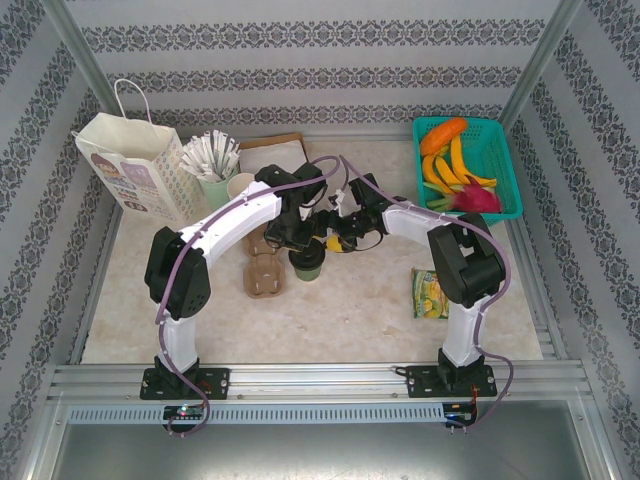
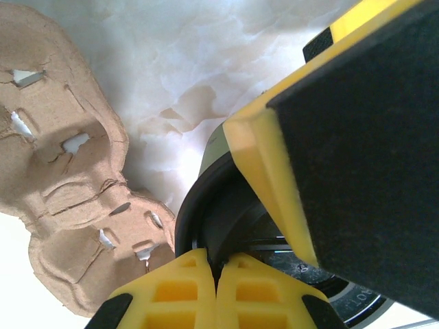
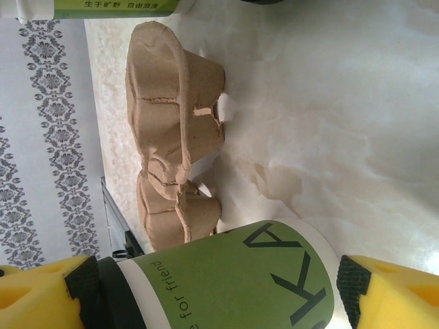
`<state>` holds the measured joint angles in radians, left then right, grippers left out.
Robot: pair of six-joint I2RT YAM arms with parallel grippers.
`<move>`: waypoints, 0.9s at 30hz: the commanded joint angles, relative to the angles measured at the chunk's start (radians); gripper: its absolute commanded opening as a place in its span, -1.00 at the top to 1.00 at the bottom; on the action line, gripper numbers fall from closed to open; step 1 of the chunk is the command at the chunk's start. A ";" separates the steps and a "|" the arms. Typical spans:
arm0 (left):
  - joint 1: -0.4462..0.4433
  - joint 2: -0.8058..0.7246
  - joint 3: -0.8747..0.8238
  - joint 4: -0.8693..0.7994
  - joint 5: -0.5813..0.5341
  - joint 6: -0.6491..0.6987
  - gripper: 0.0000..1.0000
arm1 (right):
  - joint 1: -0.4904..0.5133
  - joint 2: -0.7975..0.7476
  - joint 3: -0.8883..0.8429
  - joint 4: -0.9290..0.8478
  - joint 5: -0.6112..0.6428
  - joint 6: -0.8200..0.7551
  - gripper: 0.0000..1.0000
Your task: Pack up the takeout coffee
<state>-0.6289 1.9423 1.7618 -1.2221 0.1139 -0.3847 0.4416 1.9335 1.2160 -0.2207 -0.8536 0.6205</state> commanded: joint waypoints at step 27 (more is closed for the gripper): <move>-0.011 0.008 0.009 -0.016 -0.010 -0.145 0.74 | 0.034 -0.410 -0.276 0.111 0.270 0.018 -0.77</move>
<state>-0.6338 1.9385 1.7634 -1.2209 0.1005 -0.5068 0.4541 1.5452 0.9695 -0.1585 -0.5686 0.6125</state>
